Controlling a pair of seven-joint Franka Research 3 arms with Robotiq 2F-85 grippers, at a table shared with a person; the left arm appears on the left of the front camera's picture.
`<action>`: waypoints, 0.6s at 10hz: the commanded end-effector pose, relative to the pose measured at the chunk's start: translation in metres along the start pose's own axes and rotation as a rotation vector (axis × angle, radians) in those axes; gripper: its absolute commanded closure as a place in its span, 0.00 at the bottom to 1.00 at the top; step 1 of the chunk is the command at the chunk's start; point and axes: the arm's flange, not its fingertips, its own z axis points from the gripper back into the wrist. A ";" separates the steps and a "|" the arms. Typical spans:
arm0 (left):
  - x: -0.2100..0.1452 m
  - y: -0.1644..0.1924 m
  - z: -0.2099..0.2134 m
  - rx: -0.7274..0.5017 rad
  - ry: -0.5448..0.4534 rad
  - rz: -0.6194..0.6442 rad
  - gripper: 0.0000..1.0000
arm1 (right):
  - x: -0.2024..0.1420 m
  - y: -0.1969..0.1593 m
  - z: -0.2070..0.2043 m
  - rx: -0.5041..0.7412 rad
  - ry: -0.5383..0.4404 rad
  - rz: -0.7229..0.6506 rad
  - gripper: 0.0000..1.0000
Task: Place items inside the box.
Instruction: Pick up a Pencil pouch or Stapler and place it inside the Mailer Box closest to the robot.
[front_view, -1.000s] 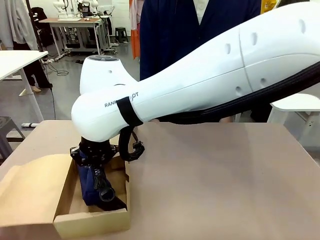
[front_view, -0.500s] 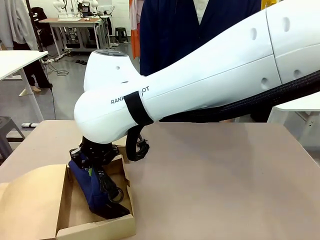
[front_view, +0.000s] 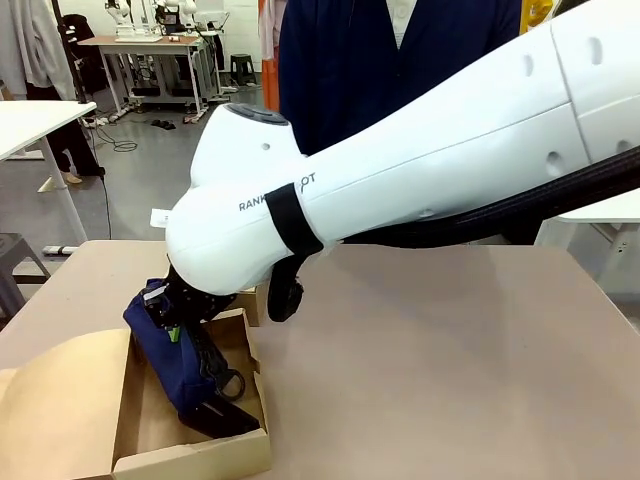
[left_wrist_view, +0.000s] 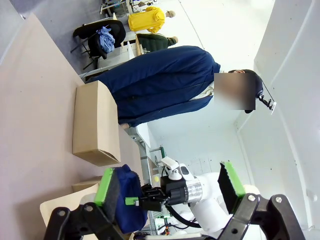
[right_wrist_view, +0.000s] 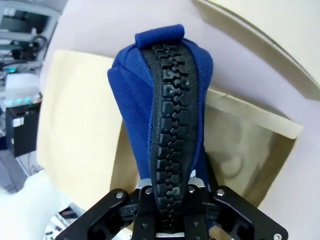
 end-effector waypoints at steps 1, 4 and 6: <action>-0.001 -0.002 -0.001 -0.024 -0.015 -0.020 0.00 | -0.022 -0.014 0.015 0.092 0.078 0.079 0.92; -0.001 -0.002 -0.001 -0.024 -0.015 -0.020 0.00 | -0.026 -0.011 0.015 0.020 0.139 0.112 0.92; -0.001 -0.002 -0.001 -0.024 -0.015 -0.020 0.00 | -0.017 -0.007 -0.006 -0.047 0.169 0.063 0.92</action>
